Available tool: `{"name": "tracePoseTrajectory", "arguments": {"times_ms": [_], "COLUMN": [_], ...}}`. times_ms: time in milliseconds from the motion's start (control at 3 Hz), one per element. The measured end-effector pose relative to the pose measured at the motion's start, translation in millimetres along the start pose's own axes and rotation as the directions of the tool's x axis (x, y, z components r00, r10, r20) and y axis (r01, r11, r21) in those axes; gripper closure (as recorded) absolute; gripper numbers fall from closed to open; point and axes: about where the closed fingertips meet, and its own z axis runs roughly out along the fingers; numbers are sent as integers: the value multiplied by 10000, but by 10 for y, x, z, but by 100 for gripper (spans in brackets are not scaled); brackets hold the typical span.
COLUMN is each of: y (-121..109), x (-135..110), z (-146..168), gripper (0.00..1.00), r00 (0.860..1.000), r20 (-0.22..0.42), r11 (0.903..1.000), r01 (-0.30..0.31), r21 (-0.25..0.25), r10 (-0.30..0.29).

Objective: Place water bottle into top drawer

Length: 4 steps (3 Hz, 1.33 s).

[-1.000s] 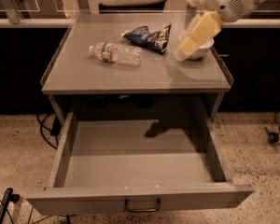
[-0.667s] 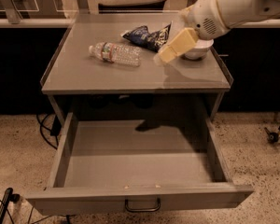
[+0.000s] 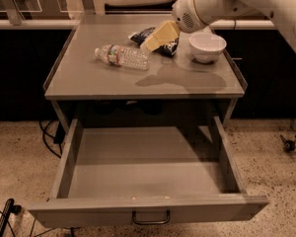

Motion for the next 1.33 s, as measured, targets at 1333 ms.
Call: {"name": "tracePoseTrajectory", "arguments": {"times_ms": [1333], "y": [90], "x": [218], "z": [866], "gripper": [0], "r00": [9954], "r20": [-541], "r11": [9937], "r01": [-825], "r21": [-765], "r10": [785]}}
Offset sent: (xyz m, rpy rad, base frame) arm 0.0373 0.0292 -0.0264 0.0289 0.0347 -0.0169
